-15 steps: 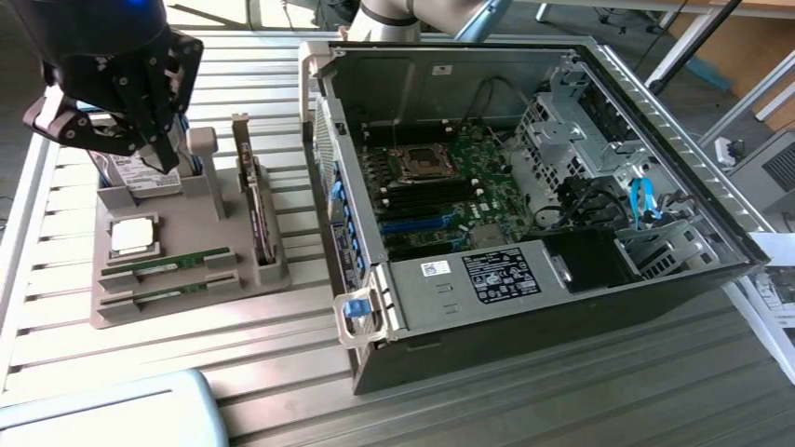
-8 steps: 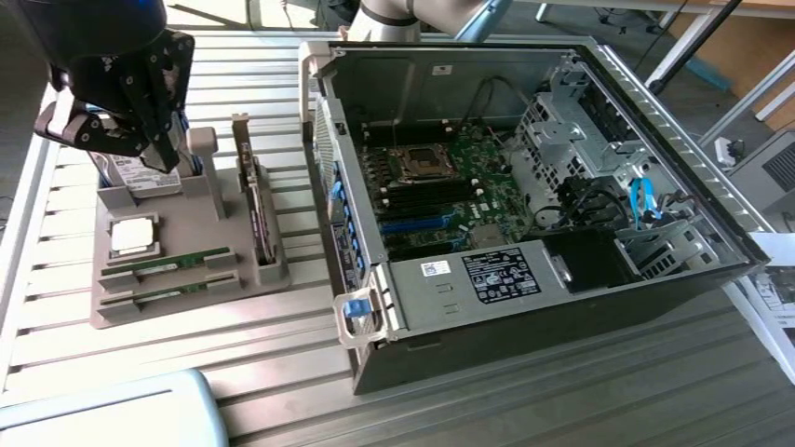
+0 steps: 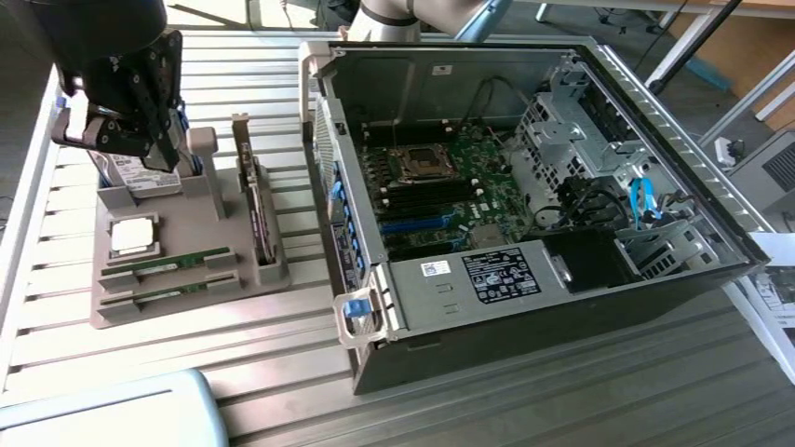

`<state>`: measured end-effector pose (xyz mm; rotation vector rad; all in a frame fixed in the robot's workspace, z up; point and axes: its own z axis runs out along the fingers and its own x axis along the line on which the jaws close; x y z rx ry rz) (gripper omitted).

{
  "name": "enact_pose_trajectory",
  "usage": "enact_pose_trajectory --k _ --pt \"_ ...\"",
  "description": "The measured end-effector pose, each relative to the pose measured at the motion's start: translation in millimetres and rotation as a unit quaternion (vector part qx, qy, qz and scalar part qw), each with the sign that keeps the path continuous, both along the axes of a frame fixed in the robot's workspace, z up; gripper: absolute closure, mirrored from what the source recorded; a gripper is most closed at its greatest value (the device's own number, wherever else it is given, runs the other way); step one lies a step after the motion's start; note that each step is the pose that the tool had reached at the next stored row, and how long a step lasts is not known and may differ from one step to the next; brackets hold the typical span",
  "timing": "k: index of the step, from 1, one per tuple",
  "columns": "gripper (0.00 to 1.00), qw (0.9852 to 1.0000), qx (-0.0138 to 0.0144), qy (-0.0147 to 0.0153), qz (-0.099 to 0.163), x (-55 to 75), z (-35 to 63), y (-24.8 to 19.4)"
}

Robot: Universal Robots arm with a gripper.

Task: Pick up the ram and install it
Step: 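Pick up the ram and move it above insertion slot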

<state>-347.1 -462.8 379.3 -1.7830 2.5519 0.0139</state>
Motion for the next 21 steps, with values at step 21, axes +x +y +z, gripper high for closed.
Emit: enact_pose_trajectory --k 21 --pt "0.83 0.9899 0.0002 -0.0001 0.142 0.0 -0.8 0.0"
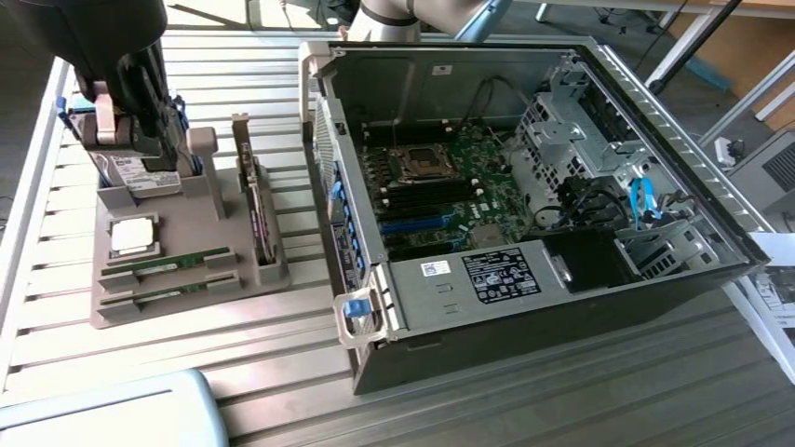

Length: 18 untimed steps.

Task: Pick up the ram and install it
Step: 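Pick up the ram and move it above insertion slot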

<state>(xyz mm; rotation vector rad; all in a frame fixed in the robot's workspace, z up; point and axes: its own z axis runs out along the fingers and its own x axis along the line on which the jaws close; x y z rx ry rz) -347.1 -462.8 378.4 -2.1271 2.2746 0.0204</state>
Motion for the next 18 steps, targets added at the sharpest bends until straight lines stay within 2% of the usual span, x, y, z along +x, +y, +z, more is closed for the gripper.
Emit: enact_pose_trajectory --k 1,3,4,5,8,10,14,18 --pt "0.83 1.0 0.0 0.0 0.0 0.0 0.0 0.0" --pt "0.7 1.0 0.0001 0.0 0.0 0.0 0.0 0.0" --pt "0.7 1.0 0.0001 0.0 0.0 0.0 0.1 0.0" --pt "0.64 1.0 0.0001 0.0 0.0 0.0 0.0 0.0" --pt "0.64 1.0 0.0002 0.0 0.0 -0.1 -0.3 0.0" --pt "0.64 1.0 0.0015 0.0 0.003 -0.6 -1.7 -0.1" --pt "0.64 0.9994 0.002 0.0 0.035 -1.4 -5.2 0.0" --pt "0.64 0.9993 0.0021 0.0 0.037 -7.8 -10.6 0.0"
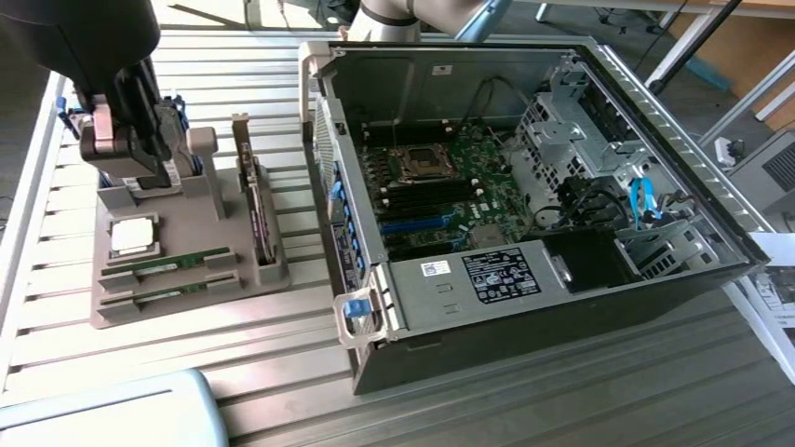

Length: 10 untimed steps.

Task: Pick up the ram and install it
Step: 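Pick up the ram and move it above insertion slot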

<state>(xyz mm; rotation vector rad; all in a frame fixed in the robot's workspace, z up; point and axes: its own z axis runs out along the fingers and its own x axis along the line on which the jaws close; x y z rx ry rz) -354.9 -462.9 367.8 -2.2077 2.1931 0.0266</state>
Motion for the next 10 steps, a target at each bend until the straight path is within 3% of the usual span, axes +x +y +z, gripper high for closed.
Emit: enact_pose_trajectory --k 10 --pt "0.64 1.0 0.0 0.0002 0.008 -5.9 -20.4 -0.6"
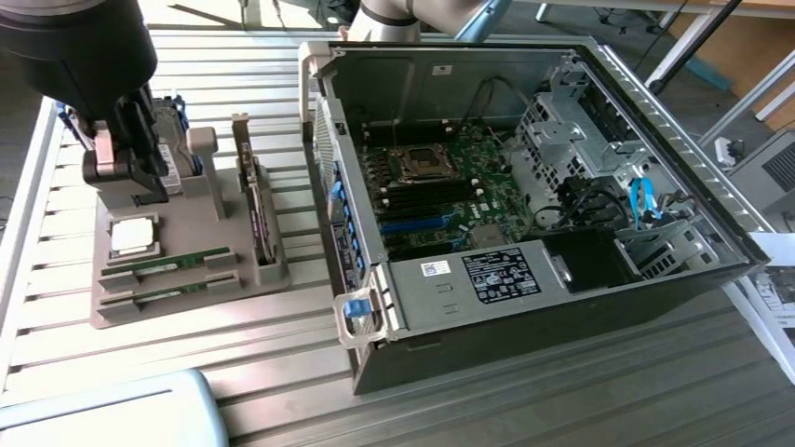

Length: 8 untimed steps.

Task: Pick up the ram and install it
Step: 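Pick up the ram and move it above insertion slot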

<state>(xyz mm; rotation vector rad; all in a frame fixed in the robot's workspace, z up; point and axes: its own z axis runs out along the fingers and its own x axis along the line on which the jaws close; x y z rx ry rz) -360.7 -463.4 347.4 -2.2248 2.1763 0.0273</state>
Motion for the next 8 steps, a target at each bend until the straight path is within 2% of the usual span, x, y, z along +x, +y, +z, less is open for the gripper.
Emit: enact_pose_trajectory --k 8 --pt "0.64 1.0 0.0 0.0 0.004 -0.5 -12.8 0.1"
